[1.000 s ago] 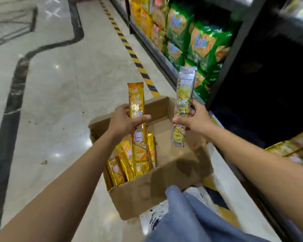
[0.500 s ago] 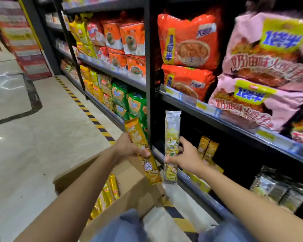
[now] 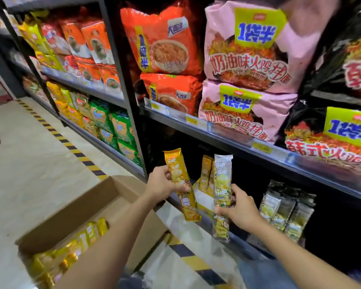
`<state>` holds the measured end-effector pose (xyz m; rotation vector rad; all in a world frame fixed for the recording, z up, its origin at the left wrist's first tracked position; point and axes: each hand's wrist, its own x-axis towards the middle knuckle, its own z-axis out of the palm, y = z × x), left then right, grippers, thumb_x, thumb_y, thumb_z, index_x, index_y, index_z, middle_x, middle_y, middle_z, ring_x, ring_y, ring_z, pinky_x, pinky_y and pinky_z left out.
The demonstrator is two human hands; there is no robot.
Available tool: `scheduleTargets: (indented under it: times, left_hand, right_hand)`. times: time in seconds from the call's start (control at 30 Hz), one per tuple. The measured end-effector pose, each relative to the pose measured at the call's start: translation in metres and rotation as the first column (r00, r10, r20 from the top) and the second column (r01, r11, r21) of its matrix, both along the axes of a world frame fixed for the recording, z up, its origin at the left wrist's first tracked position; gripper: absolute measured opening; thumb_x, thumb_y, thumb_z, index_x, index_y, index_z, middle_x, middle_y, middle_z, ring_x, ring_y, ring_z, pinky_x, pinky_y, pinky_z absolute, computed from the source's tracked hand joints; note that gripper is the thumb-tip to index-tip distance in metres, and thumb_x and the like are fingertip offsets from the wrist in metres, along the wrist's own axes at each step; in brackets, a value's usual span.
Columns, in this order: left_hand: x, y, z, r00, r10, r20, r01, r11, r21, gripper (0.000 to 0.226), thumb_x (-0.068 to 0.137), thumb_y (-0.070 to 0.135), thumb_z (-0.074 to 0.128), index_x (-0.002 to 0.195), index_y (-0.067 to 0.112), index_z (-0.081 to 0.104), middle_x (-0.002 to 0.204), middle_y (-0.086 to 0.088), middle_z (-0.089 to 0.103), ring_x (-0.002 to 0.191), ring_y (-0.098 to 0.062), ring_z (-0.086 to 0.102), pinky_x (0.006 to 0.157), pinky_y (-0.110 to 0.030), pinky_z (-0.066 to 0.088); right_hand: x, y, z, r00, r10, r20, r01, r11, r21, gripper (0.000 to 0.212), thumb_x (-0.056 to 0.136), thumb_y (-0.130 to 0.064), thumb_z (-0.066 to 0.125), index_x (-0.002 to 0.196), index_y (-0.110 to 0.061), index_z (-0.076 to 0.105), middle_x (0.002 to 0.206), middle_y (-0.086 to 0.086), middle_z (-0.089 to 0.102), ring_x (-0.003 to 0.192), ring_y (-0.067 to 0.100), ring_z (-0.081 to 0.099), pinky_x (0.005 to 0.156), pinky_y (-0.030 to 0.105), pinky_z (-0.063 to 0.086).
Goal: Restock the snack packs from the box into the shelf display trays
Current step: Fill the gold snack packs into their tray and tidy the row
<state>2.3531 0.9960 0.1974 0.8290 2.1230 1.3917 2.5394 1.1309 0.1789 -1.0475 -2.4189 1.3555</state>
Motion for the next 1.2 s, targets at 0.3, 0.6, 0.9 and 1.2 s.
scheduleTargets:
  times: [0.3,0.6,0.9,1.2]
  left_hand:
    - [-0.047,0.094,-0.069,0.996,-0.078,0.047,0.079,0.996,-0.030,0.023,0.064,-0.003,0.082,0.076,0.010,0.067,0.080,-0.014,0.072,0.071,-0.019,0.069,0.069,-0.031,0.058]
    - [-0.080,0.147,-0.143,0.996,-0.091,0.012,0.092,0.994,-0.053,0.023,0.064,-0.005,0.082,0.070,0.010,0.065,0.063,0.005,0.068,0.056,0.001,0.066,0.057,-0.018,0.055]
    - [-0.092,0.172,-0.188,0.994,-0.108,-0.018,0.105,0.989,-0.102,0.044,0.054,0.007,0.089,0.083,0.010,0.057,0.071,0.003,0.062,0.060,-0.001,0.058,0.065,-0.032,0.053]
    - [-0.091,0.181,-0.200,0.997,-0.072,-0.008,0.071,0.989,-0.128,0.049,0.055,0.011,0.089,0.098,0.005,0.065,0.099,-0.010,0.070,0.091,-0.022,0.068,0.082,-0.038,0.056]
  right_hand:
    - [0.009,0.047,-0.044,0.994,-0.039,0.102,0.039,0.999,0.002,0.044,0.064,-0.019,0.081,0.097,-0.027,0.053,0.078,0.001,0.070,0.053,0.005,0.058,0.061,0.031,0.050]
    - [-0.024,0.073,-0.100,0.984,-0.074,0.160,0.063,0.995,0.075,0.049,0.070,-0.035,0.079,0.101,-0.035,0.041,0.097,0.003,0.060,0.089,0.022,0.049,0.062,0.026,0.038]
    - [-0.052,0.083,-0.134,0.982,-0.142,0.124,0.130,0.986,0.101,0.047,0.069,-0.034,0.080,0.097,-0.036,0.042,0.100,0.000,0.065,0.102,0.027,0.057,0.084,0.044,0.050]
    - [-0.050,0.084,-0.153,0.973,-0.188,0.134,0.181,0.982,0.061,0.054,0.064,-0.042,0.079,0.104,-0.042,0.042,0.105,0.004,0.063,0.105,0.030,0.057,0.087,0.047,0.051]
